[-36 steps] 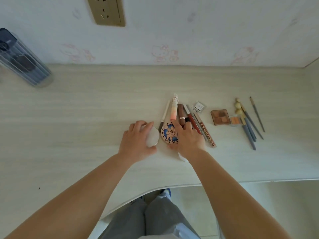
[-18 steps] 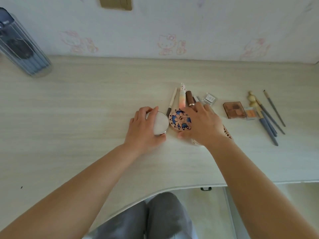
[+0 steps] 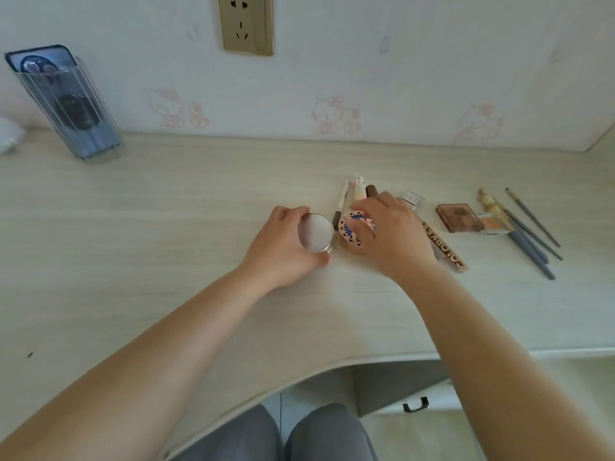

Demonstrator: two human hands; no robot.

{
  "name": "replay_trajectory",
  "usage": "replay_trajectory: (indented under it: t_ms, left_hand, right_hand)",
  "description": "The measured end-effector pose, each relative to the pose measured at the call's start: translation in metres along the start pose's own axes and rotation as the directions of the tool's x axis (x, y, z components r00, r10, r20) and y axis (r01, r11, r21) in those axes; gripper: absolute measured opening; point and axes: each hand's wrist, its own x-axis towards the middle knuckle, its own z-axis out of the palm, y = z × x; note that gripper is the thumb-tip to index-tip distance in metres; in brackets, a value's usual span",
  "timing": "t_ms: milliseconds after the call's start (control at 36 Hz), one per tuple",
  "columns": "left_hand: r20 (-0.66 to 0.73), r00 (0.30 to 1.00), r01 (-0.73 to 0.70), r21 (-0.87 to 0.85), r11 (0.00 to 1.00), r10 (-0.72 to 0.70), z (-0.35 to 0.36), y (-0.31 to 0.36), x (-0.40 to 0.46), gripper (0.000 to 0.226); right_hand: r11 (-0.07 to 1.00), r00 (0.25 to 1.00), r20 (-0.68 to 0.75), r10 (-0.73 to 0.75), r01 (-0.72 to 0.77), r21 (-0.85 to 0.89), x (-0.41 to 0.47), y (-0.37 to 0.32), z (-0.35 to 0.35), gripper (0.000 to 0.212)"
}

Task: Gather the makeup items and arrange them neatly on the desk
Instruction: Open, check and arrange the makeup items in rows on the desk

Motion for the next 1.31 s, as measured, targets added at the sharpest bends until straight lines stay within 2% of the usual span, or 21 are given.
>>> replay_trajectory:
  t_ms: [56,111,194,306,472,694,917,1028,1139,1306]
  left_hand:
    - [-0.023,1.0,0.0,-0.075,0.997,-0.002,-0.004,0.0,-0.005,0.084]
    - [-0.053,0.999,-0.015,-0.149,0.989,0.008,-0.008,-0.002,-0.009,0.086]
    - [-0.11,0.994,-0.049,-0.267,0.963,0.02,-0.013,-0.005,-0.015,0.082]
    - [-0.148,0.988,-0.103,-0.4,0.911,0.046,-0.018,-0.011,-0.02,0.074]
    - [-0.136,0.979,-0.195,-0.454,0.869,0.149,-0.021,-0.02,-0.026,0.074]
    - [-0.123,0.975,-0.221,-0.445,0.868,0.185,-0.032,-0.029,-0.03,0.075]
    - [-0.099,0.983,-0.183,-0.446,0.876,0.155,-0.038,-0.039,-0.036,0.08]
    - [-0.107,0.989,-0.142,-0.456,0.879,0.104,-0.037,-0.036,-0.037,0.079]
    - [-0.097,0.993,-0.104,-0.43,0.897,0.068,-0.037,-0.031,-0.034,0.079]
    - [-0.061,0.998,-0.044,-0.384,0.922,0.022,-0.04,-0.023,-0.031,0.071]
  right_hand:
    - [0.968,0.996,-0.04,0.084,-0.072,0.241,-0.003,-0.01,0.003,0.025]
    - [0.872,0.98,0.046,0.192,-0.191,0.451,-0.004,-0.02,0.007,0.023]
    - [0.673,0.932,0.219,0.289,-0.36,0.646,-0.004,-0.033,0.015,0.025]
    - [0.443,0.857,0.432,0.282,-0.515,0.733,-0.007,-0.047,0.018,0.024]
    - [0.309,0.834,0.536,0.133,-0.549,0.777,-0.014,-0.057,0.016,0.034]
    - [0.245,0.792,0.611,-0.002,-0.591,0.768,-0.008,-0.062,0.03,0.037]
    - [0.182,0.809,0.587,-0.028,-0.573,0.799,-0.008,-0.073,0.042,0.034]
    - [0.215,0.814,0.58,0.022,-0.571,0.793,-0.007,-0.08,0.047,0.039]
    - [0.225,0.792,0.602,0.102,-0.608,0.761,-0.003,-0.08,0.05,0.054]
    - [0.178,0.775,0.616,0.142,-0.632,0.754,0.004,-0.078,0.051,0.054]
